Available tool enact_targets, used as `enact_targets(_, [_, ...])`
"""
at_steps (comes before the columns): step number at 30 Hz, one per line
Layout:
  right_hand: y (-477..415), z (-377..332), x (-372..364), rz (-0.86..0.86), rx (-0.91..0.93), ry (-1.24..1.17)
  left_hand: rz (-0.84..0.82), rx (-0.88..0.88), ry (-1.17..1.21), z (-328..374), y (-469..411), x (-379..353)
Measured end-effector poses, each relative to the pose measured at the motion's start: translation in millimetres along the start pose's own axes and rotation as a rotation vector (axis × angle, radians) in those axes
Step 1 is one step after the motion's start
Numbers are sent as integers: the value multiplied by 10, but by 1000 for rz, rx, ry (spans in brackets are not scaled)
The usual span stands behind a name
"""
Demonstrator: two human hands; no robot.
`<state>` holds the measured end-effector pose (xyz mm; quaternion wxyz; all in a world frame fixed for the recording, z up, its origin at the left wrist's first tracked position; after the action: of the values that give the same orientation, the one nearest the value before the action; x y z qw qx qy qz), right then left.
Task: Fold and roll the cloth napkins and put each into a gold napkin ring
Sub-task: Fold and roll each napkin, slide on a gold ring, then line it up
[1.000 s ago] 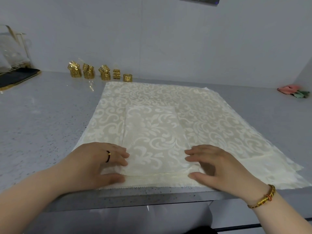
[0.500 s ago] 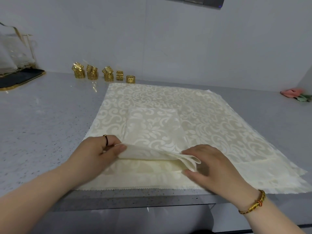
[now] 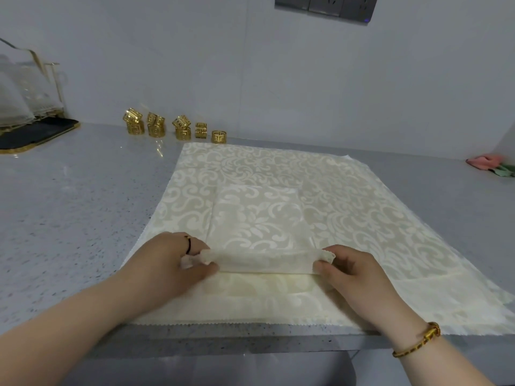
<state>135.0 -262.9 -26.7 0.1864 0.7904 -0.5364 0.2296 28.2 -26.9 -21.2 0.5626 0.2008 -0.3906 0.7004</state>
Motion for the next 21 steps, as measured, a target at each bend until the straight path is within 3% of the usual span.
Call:
enact_targets(3, [-60,10,11,26,-28,-25,72,120,40,-65,-78,6])
enact_targets(9, [-229,-41,-44,101,-55,89,59,233,183,-167,-229,-6])
enact_targets(17, [-245,-38,-99,209,23,255,-111,198,-62,-203,-427,4])
enact_targets(21, [-242,-19,-104,216,37,266,-62,137,-244,-138,-352,-26])
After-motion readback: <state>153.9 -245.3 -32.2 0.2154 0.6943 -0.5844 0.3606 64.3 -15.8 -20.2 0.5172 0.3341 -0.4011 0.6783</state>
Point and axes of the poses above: each hand's wrist, its own y-axis away from the middle knuckle, its own x-axis out of the back of the hand, z = x × y, the point moved 2 cm from there along -y, towards the middle knuckle, and after that the axes turned 13 degrees about -x, right-handed, at the moved point
